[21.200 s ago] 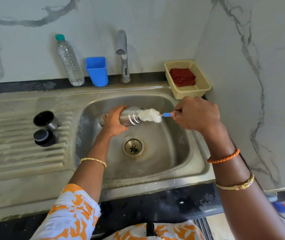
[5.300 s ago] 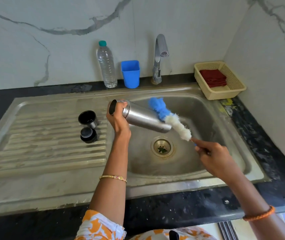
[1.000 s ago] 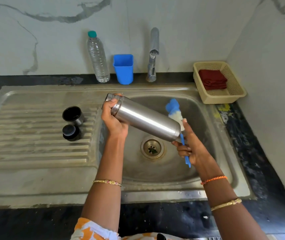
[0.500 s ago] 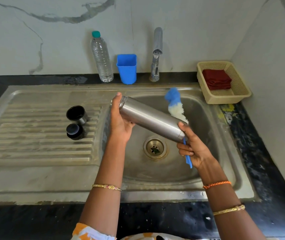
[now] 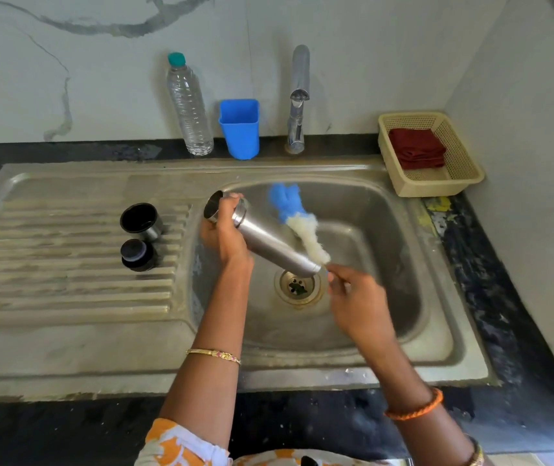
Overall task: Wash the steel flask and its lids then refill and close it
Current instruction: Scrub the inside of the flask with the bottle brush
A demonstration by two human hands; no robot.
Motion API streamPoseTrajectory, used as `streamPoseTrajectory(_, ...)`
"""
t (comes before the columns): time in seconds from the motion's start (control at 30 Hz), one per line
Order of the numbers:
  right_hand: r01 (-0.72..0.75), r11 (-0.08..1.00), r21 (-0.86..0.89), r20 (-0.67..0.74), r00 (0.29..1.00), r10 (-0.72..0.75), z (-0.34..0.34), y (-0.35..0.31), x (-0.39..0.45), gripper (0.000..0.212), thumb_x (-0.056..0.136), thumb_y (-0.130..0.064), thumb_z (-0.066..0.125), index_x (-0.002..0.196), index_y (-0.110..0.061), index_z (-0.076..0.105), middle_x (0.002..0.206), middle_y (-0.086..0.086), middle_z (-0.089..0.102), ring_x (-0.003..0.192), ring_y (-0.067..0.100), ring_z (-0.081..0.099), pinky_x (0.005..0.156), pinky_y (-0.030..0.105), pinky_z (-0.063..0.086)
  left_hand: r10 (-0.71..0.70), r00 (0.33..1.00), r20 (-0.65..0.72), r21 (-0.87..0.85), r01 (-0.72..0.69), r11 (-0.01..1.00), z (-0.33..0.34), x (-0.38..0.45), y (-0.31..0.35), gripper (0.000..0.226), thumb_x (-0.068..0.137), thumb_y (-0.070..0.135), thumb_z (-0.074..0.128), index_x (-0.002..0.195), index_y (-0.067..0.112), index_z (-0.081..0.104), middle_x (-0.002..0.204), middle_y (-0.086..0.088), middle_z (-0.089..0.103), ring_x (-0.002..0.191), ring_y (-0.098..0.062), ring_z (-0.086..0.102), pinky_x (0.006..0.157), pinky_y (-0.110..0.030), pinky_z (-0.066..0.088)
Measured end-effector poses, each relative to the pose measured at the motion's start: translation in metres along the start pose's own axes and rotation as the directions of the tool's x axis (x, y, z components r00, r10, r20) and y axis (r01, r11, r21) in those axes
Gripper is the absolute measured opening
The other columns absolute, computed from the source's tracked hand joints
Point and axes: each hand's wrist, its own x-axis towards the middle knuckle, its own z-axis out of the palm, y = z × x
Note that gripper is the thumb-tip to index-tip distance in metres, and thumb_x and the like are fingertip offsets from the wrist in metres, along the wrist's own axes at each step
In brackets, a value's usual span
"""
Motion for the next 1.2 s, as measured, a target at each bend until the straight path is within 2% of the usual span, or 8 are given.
streamPoseTrajectory(0.17, 0.273, 0.952, 0.137, -0.133, 0.958, -0.256, 0.027, -0.047, -0.018, 0.032, 0.091, -0.004, 0.052, 0.119, -0.014, 0.066, 0.102, 0.008, 0.068, 0.092, 0.023, 0.065, 0.081, 0.021, 0.045, 0.092, 0.995, 0.047, 0.043, -0.094, 0.995, 0.011, -0.003, -0.011, 0.022, 0.059, 0.021, 0.072, 0.076, 0.009, 0.068, 0.072, -0.001, 0.068, 0.075, -0.021, 0.063, 0.072, -0.04, 0.051)
streamPoseTrajectory(0.27, 0.212, 0.972, 0.098, -0.117, 0.973, -0.2, 0.029, -0.033, -0.008, 0.037, 0.091, -0.008, 0.052, 0.123, -0.022, 0.063, 0.107, 0.004, 0.067, 0.095, 0.025, 0.065, 0.085, 0.035, 0.051, 0.105, 0.994, 0.032, 0.004, -0.105, 0.994, 0.012, -0.003, -0.006, 0.004, 0.061, 0.019, 0.069, 0.065, 0.018, 0.069, 0.067, 0.001, 0.067, 0.071, -0.021, 0.063, 0.069, -0.038, 0.051)
streamPoseTrajectory(0.43, -0.101, 0.993, -0.055, 0.008, 0.995, 0.102, 0.005, 0.003, 0.019, 0.029, 0.091, -0.016, 0.054, 0.115, -0.022, 0.068, 0.111, 0.012, 0.068, 0.108, 0.033, 0.059, 0.089, 0.036, 0.048, 0.072, 0.997, 0.036, 0.03, -0.073, 0.997, 0.01, 0.0, -0.002, 0.02, 0.055, 0.024, 0.071, 0.071, 0.015, 0.065, 0.063, 0.003, 0.065, 0.062, -0.017, 0.062, 0.061, -0.032, 0.048)
streamPoseTrajectory(0.6, 0.162, 0.982, 0.096, -0.066, 0.985, -0.157, 0.011, -0.049, 0.016, 0.03, 0.091, -0.013, 0.055, 0.117, -0.022, 0.067, 0.115, 0.002, 0.069, 0.111, 0.017, 0.058, 0.091, 0.02, 0.04, 0.08, 0.991, 0.111, 0.088, -0.09, 0.992, 0.021, -0.01, -0.015, 0.005, 0.077, 0.015, 0.07, 0.076, 0.013, 0.066, 0.066, 0.007, 0.067, 0.067, -0.012, 0.062, 0.065, -0.029, 0.05)
streamPoseTrajectory(0.77, 0.266, 0.958, 0.107, -0.171, 0.954, -0.246, 0.022, -0.046, 0.012, 0.035, 0.092, -0.009, 0.052, 0.121, -0.025, 0.064, 0.109, 0.001, 0.068, 0.102, 0.02, 0.062, 0.085, 0.032, 0.049, 0.152, 0.976, 0.154, 0.082, -0.166, 0.983, 0.025, -0.007, -0.016, 0.011, 0.078, 0.023, 0.064, 0.073, 0.013, 0.063, 0.068, 0.004, 0.063, 0.072, -0.015, 0.058, 0.068, -0.032, 0.048)
streamPoseTrajectory(0.87, 0.165, 0.985, 0.051, -0.145, 0.977, -0.156, 0.022, -0.024, 0.019, 0.038, 0.09, -0.011, 0.053, 0.121, -0.03, 0.063, 0.116, -0.001, 0.066, 0.106, 0.022, 0.061, 0.088, 0.033, 0.049, 0.124, 0.991, 0.054, 0.08, -0.128, 0.988, 0.024, -0.005, -0.009, 0.012, 0.082, 0.02, 0.067, 0.074, 0.013, 0.064, 0.069, 0.0, 0.065, 0.068, -0.015, 0.063, 0.066, -0.032, 0.052)
streamPoseTrajectory(1.03, -0.226, 0.974, -0.023, -0.001, 0.974, 0.226, 0.008, 0.03, 0.033, 0.033, 0.092, -0.017, 0.05, 0.12, -0.025, 0.064, 0.118, 0.012, 0.066, 0.114, 0.032, 0.057, 0.091, 0.032, 0.045, 0.035, 0.998, -0.052, -0.032, -0.036, 0.999, 0.018, 0.011, 0.015, 0.026, 0.067, 0.035, 0.072, 0.072, 0.011, 0.062, 0.071, -0.009, 0.063, 0.069, -0.026, 0.063, 0.062, -0.038, 0.052)
streamPoseTrajectory(1.2, -0.197, 0.98, 0.024, 0.037, 0.98, 0.196, 0.019, 0.024, 0.022, 0.026, 0.093, -0.019, 0.05, 0.11, -0.024, 0.068, 0.104, 0.006, 0.068, 0.095, 0.026, 0.063, 0.08, 0.033, 0.053, -0.013, 1.0, 0.005, -0.144, 0.013, 0.989, 0.029, 0.001, 0.032, 0.023, 0.088, 0.029, 0.062, 0.072, 0.013, 0.059, 0.068, -0.004, 0.062, 0.064, -0.021, 0.064, 0.061, -0.034, 0.053)
